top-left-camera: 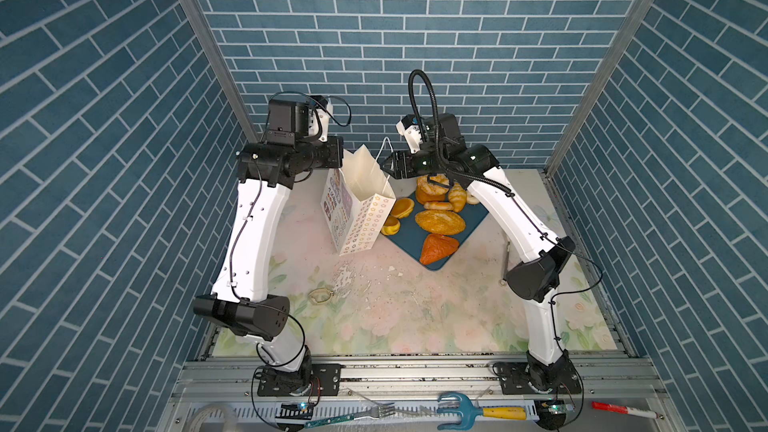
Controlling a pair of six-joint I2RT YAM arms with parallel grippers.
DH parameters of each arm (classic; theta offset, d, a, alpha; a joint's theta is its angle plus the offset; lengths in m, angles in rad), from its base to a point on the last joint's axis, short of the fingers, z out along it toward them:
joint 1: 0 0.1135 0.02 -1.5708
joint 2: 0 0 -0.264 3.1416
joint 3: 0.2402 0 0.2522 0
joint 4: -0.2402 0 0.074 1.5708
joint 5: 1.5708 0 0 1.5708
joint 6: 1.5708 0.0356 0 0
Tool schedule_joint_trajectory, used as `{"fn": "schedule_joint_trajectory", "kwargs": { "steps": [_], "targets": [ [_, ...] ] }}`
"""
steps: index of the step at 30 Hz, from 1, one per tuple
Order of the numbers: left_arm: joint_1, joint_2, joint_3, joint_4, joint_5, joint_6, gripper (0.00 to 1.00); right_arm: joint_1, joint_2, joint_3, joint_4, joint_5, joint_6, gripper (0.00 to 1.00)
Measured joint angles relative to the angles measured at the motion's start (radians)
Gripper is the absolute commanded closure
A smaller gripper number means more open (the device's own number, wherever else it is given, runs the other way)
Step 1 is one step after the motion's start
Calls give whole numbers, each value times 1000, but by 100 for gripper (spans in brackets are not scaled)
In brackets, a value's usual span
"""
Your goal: Place the fake bread into the paper bag
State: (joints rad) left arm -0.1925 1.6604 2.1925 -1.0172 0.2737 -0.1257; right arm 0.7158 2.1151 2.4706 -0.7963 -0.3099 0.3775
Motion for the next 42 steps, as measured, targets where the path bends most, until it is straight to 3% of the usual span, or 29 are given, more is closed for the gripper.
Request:
{"fn": "schedule_joint_trajectory", "kwargs": {
  "steps": [7,11,14,19,22,42],
  "targets": [
    [-9,1,0,-22,0,11,100,11,4,14,-35,121,32,85],
    [-4,-7,-15,-20,-14,14,100,11,-23,-60,-18,192,33,100],
    [35,-39,-83,7,-2,-4,100,11,-53,-129,-13,251,33,100],
    [198,-138,-275,92,32,-85,100,3,-90,-187,-11,306,32,100],
    [246,-177,-336,124,38,-111,100,2,-100,-191,-10,319,29,100],
    [254,-208,-496,193,61,-83,100,68,-94,-191,98,137,-18,100]
  ]
}}
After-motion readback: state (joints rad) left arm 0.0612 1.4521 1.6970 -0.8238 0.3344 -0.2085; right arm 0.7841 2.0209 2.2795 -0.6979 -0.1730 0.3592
